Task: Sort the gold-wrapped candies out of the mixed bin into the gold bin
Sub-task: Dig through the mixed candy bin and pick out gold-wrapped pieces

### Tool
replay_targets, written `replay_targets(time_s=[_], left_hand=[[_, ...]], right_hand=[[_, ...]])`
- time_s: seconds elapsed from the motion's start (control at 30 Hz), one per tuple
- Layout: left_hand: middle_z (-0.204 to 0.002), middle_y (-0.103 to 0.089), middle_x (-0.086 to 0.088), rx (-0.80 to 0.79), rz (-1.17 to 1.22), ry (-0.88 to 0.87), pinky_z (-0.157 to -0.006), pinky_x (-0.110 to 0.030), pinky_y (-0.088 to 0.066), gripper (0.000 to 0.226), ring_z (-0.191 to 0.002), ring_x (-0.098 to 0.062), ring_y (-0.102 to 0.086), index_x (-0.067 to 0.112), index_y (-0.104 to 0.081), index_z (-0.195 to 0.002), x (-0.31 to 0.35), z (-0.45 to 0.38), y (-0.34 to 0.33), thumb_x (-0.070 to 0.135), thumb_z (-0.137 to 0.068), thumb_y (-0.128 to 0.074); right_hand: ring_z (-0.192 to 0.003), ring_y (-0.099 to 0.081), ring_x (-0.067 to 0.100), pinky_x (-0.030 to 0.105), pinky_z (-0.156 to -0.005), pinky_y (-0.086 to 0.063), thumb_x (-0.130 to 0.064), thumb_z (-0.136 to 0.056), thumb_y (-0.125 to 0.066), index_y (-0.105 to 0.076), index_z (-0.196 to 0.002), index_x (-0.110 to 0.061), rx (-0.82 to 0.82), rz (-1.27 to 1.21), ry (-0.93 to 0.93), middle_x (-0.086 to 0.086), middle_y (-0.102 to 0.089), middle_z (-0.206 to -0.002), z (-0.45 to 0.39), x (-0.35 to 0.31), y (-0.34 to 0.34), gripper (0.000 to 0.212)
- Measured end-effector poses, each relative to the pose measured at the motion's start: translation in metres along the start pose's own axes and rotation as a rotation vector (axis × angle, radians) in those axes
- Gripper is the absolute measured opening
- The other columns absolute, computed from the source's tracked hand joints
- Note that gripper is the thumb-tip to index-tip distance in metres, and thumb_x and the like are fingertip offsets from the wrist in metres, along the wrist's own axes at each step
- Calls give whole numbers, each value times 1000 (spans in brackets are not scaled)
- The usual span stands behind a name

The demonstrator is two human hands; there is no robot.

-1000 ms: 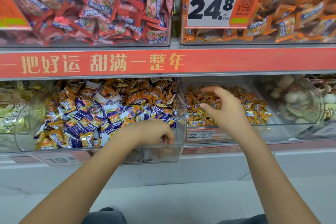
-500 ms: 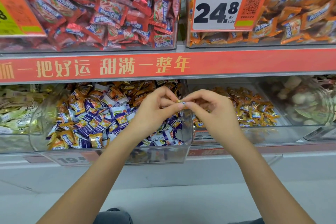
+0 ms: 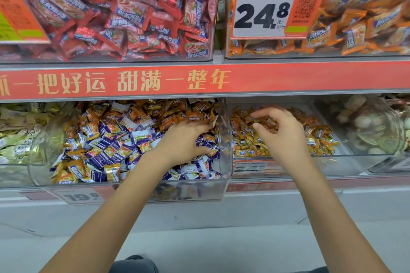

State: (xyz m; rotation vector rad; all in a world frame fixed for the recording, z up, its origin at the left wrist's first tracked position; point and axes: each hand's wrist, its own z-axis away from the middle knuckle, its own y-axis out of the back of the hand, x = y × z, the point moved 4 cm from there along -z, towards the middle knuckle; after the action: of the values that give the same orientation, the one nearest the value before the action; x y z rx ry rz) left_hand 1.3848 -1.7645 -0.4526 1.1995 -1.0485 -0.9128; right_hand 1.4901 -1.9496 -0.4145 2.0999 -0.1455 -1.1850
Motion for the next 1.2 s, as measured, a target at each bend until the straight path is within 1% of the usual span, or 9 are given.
replay_targets(time_s=[0.2, 0.37, 0.47, 0.6, 0.67, 0.77, 0.93, 1.07, 1.2], left_hand=[[-104, -65, 9, 45, 262, -42, -81, -28, -49, 29, -97, -9, -61, 22, -63, -115, 3, 0, 5, 30, -87, -66], [-77, -67, 13, 42, 588, -35, -66, -9, -46, 11, -71, 6, -59, 17, -72, -81, -11, 17, 23, 7, -78, -74], [-66, -68, 10, 51, 681, -10, -63, -9, -46, 6, -65, 2, -62, 15, -73, -76, -15, 32, 41, 10, -77, -76], [-72, -73, 5, -206, 714, 7, -64, -26, -56, 17, -65, -14, -68, 7, -75, -87, -10, 41, 36, 22, -86, -68], [-73, -73, -2, -86, 748, 56, -70, -34, -58, 11, -68, -17, -69, 11, -74, -91, -10, 36, 34, 18, -83, -71], [-75, -66, 10, 40, 554, 4, -69, -21, -50, 23, -68, -5, -62, 22, -72, -95, -5, 20, 27, 17, -73, -80], [-109, -59, 7, -289, 179, -214, -87, -33, -45, 40, -101, -10, -52, 25, -66, -108, 18, 0, -17, 36, -72, -79], [-82, -67, 4, -133, 371, -124, -69, -29, -50, 12, -73, -8, -60, 18, -71, -88, 18, -4, -4, 22, -78, -77], [-79, -67, 11, 167, 640, 16, -59, -12, -42, 11, -65, 3, -56, 23, -75, -87, 7, 11, 37, 25, -76, -77]], right_hand=[[-91, -56, 7, -3, -68, -36, -17, -89, -64, -66, -100, -29, -13, -41, -14, -6, -63, -114, 0, 4, -3, 17], [-86, -64, 28, 27, -73, -50, -17, -89, -62, -67, -101, -31, 19, -49, -56, -6, -64, -116, -1, 11, 2, 19], [-87, -63, 21, 20, -69, -45, -17, -89, -62, -67, -100, -32, 17, -61, -58, -7, -64, -116, -1, 11, 4, 19], [-91, -63, 21, 16, -69, -43, -17, -89, -63, -67, -98, -31, -38, -66, -43, -8, -64, -115, 1, 8, 1, 18], [-98, -59, 9, 15, -73, -39, -14, -88, -63, -67, -96, -31, -48, -79, -21, -10, -65, -111, 2, 6, 1, 19], [-102, -55, 2, 4, -77, -33, -13, -89, -63, -68, -95, -30, -45, -92, -15, -12, -66, -108, 2, 5, 2, 19], [-102, -57, 5, 0, -76, -32, -14, -89, -62, -68, -96, -30, -52, -87, -22, -11, -65, -109, 1, 7, 1, 18], [-85, -61, 6, 1, -65, -40, -16, -90, -62, -68, -98, -29, -41, -68, -31, -10, -65, -113, 0, 10, 3, 16], [-94, -57, -2, 10, -79, -45, -11, -88, -63, -67, -86, -33, -25, -108, -2, -14, -65, -101, 2, 2, 2, 22]])
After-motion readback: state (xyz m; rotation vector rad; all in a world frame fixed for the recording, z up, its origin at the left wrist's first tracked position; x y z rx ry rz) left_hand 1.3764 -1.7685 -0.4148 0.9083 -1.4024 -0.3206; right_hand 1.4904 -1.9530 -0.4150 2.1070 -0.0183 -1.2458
